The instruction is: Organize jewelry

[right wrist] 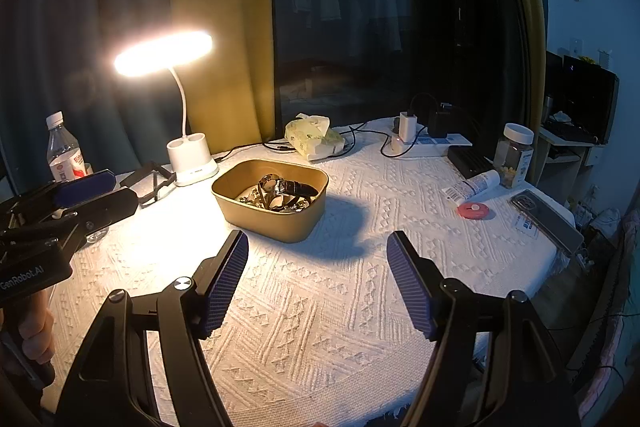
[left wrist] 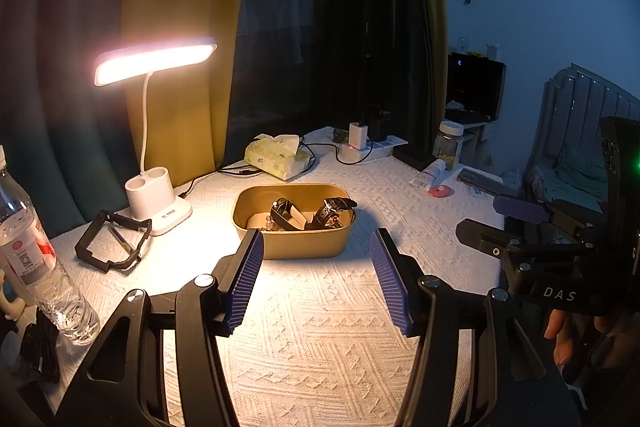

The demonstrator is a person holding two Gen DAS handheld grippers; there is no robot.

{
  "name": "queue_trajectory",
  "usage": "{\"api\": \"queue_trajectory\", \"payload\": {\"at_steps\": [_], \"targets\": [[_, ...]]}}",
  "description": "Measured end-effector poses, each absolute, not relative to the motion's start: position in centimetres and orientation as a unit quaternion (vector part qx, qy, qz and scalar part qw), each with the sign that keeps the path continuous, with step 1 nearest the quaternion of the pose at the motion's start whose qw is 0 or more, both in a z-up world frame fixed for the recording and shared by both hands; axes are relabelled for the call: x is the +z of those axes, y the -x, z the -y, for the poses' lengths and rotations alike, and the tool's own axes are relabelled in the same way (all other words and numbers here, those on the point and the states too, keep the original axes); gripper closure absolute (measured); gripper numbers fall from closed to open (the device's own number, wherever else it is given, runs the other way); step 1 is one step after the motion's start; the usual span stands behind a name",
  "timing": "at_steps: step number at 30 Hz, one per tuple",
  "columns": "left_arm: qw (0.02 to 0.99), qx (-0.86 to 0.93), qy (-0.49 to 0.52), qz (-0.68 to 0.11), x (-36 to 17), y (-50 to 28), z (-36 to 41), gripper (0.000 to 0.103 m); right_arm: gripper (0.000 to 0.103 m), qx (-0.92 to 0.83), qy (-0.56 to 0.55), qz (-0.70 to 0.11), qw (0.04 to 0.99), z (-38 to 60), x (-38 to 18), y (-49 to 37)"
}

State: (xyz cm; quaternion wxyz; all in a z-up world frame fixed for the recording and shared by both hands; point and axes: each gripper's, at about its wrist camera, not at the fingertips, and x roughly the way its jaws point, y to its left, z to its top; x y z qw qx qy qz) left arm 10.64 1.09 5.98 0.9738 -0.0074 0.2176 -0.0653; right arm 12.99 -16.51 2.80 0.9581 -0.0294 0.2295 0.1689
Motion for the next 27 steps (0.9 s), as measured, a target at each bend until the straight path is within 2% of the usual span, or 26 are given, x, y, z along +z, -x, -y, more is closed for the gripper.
{"api": "queue_trajectory", "payload": {"at_steps": [27], "targets": [[0.973,-0.067,0.0,-0.221,6.0,-10.71,-0.61,0.044,0.031,0.167,0.026,-0.232,0.958,16.88,2.54,-13.15]]}}
